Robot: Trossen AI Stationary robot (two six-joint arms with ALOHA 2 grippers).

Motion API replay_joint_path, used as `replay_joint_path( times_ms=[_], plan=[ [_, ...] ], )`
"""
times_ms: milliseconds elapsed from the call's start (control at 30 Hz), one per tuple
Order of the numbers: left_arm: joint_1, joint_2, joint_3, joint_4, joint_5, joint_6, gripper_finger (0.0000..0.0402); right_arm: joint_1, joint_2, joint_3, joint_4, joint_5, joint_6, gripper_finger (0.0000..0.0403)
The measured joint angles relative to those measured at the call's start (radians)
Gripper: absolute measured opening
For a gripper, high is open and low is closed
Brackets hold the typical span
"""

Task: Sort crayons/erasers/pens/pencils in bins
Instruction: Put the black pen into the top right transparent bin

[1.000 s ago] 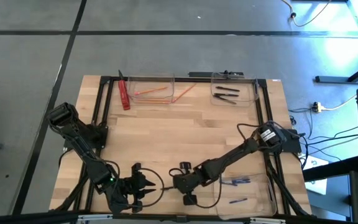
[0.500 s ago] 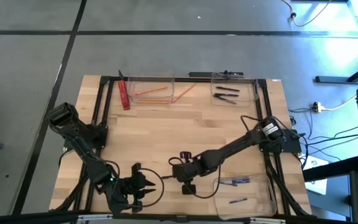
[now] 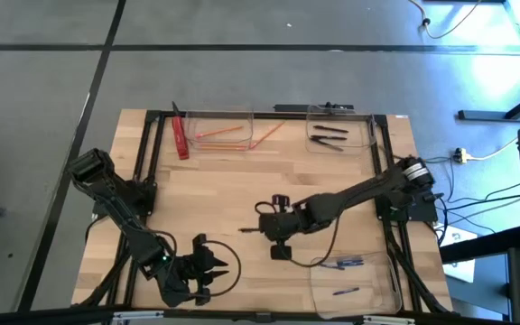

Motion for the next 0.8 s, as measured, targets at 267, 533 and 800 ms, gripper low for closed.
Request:
replay_joint_path(
  times_ms=[267, 533, 800],
  plan=[
    [0.093, -0.057, 0.0, 0.043, -0.004, 0.089, 0.008, -0.035, -0.177, 0.0, -0.187, 0.119, 0.006, 0.0041],
    [0.245, -0.145, 0.0, 0.042, 0.008, 0.298, 0.008, -0.1, -0.332, 0.0, -0.383, 0.24, 0.007, 0.0041],
    [0.394, -0.205, 0.0, 0.047, 0.01, 0.472, 0.008, -0.191, -0.438, 0.001, -0.596, 0.367, 0.005, 0.0041]
  ],
)
